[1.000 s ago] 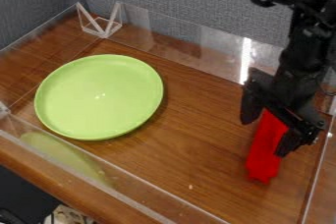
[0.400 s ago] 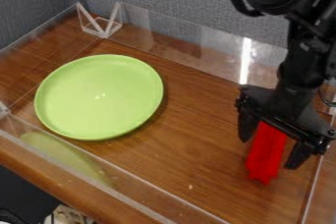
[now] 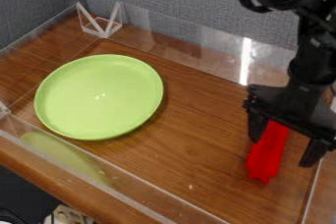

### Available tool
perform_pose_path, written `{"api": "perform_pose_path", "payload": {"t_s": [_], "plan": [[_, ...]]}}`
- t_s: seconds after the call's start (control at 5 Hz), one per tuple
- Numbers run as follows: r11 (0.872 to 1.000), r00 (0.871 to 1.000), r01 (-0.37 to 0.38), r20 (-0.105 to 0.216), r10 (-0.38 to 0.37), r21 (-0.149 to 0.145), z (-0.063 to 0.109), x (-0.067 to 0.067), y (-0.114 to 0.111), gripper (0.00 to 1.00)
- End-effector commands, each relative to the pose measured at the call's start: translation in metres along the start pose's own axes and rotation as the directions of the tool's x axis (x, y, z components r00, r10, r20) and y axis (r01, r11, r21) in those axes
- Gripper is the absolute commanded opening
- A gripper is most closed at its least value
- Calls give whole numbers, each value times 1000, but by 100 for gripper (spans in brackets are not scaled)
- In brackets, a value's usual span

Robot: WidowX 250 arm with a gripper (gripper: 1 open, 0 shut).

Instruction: Move the red object from the green plate to the table

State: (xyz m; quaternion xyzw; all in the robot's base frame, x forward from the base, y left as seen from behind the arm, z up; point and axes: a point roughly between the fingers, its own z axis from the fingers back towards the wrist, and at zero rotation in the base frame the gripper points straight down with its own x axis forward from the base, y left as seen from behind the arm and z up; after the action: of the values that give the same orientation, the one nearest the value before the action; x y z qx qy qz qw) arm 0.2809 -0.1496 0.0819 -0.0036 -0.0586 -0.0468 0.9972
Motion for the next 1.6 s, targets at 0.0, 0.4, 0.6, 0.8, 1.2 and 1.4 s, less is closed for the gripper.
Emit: {"api": "perform_pose_path", "payload": {"t_s": [0.0,0.4,0.6,0.8,1.2,1.4], "plan": [[999,997,-29,66,32,-40,24,9,9,100],[991,991,-125,37,127,-39,-2,21,13,100],[986,986,-162,30,163,-37,-13,27,12,100],[987,987,-156,30,158,-48,-8,30,9,100],[983,984,-176,23,177,-53,-7,34,6,100],[978,978,-206,-4,206,-35,-29,30,9,100]]}}
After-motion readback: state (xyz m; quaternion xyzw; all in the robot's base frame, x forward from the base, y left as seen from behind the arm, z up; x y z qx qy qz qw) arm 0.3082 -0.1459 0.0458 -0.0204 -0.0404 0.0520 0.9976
